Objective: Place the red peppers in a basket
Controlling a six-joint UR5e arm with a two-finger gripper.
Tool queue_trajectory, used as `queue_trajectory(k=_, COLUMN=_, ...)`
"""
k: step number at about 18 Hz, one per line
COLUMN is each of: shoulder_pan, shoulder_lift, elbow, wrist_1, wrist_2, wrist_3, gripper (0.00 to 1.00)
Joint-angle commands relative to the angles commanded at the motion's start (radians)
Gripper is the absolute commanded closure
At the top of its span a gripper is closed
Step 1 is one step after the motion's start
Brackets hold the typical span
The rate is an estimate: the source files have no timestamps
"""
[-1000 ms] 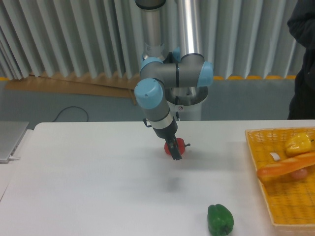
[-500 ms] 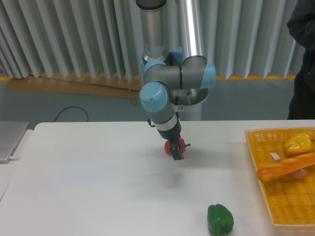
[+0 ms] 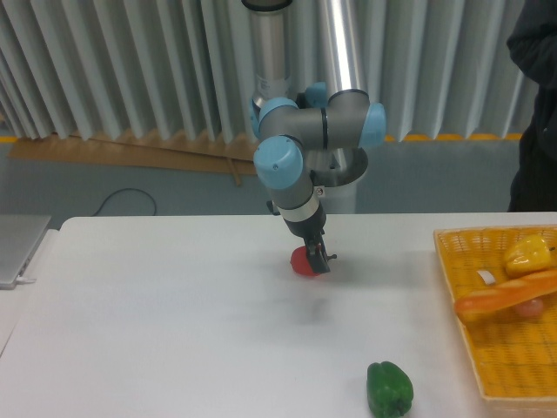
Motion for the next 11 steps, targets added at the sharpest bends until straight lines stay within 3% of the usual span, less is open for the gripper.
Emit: queue_trajectory(k=11, shoulder_pan=0.0, shoulder_lift=-0.028, elbow=0.0, wrist_1=0.015, wrist_2=0.003, wrist_3=-0.008, gripper=0.0)
